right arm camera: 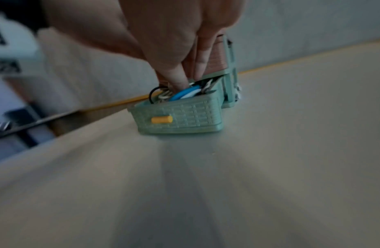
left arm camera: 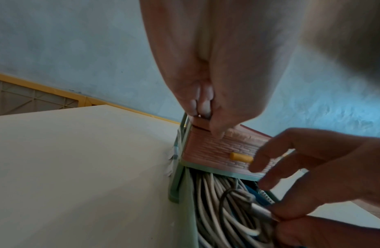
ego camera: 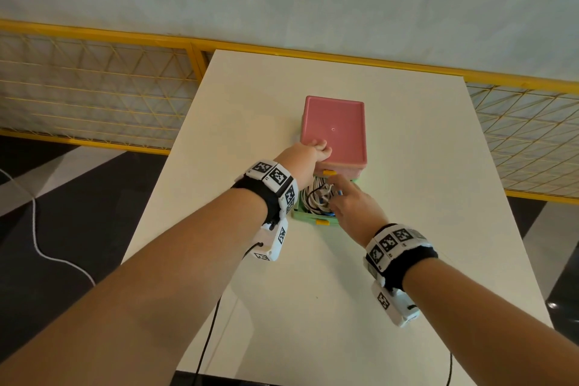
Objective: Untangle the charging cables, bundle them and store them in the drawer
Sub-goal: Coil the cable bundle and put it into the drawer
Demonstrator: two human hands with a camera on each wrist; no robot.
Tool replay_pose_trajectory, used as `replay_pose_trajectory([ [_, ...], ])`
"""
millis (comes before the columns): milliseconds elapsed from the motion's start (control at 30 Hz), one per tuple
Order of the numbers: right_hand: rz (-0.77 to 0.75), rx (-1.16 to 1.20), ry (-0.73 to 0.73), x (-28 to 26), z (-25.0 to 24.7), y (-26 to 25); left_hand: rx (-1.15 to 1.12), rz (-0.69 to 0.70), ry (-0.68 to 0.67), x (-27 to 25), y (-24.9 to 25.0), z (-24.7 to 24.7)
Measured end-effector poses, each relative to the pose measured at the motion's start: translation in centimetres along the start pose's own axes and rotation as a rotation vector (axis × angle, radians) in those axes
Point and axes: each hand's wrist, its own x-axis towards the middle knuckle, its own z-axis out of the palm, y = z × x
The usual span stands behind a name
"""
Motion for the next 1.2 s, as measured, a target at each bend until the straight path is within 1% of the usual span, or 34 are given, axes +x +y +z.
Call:
replay_pose_trajectory([
  [33,-0.043,0.006,0.03,0.0,0.1,-0.3,-0.009,0.002,0.007,0.0,-0.1,0.0],
  [100,-0.079,0.075,0.091,0.2,0.4,-0.4,-0.012,0.005,-0.004,0.0,0.0,-0.2],
  [133,-0.086,0.079,0.098,0.1,0.8,-0.5,-0.006,-0.003,-0.009,-0.2,0.0,-0.2],
  [233,-0.152,-0.077,0.042,-1.0,2.3,-0.2,0.001,-0.05,0.049,-0.6,0.5,-0.2],
  [300,-0.164,-0.105,0.02,-1.7,2.7,-0.4,0.003,-0.056,0.071,-0.6,0.6,-0.2],
  [333,-0.17,-0.125,-0.005,-1.9,2.9,-0.4,0.016,-0.054,0.057,-0.5,0.5,-0.1],
  [433,-0.211,-0.19,-0.013,-1.6,2.8,0.0,0.079,-0.014,-0.061,-0.1,0.5,-0.4],
  [500,-0.238,-0.188,0.007,-1.3,2.6,0.0,0.089,0.003,-0.066,0.1,0.4,-0.4],
  [567,-0.208,-0.2,-0.008,-0.9,2.2,-0.3,0.093,0.021,-0.024,0.1,0.2,-0.3],
  [633,-0.147,-0.242,-0.022,0.0,1.9,-1.0,0.079,0.024,-0.007,-0.1,0.1,-0.1],
  [700,-0.125,-0.279,-0.066,1.0,1.7,-1.2,0.063,0.018,0.011,-0.3,0.2,-0.1],
  [767,-0.09,-0.22,-0.035,1.1,1.2,-1.4,0.051,0.01,0.014,-0.2,0.2,-0.3],
  [833,-0.083,-0.227,0.004,0.6,1.4,-0.8,0.034,-0.053,0.036,-0.2,0.2,-0.4],
  [867,-0.073,-0.233,0.003,0.5,1.5,-0.6,0.037,-0.055,0.04,-0.2,0.3,-0.4],
  [900,-0.066,-0.254,0.006,0.4,1.5,-0.6,0.048,-0.032,0.026,-0.3,0.4,-0.4],
  [967,-0.059,-0.307,0.073,0.8,1.7,-0.4,0.076,0.019,-0.005,-0.2,0.3,-0.2],
  [1000,-0.046,-0.321,0.1,1.2,1.7,-0.4,0.077,0.019,-0.004,-0.1,0.2,-0.1],
  [1200,0.028,-0.345,0.04,1.8,2.6,-0.3,0.068,0.031,0.002,-0.1,0.1,-0.3],
])
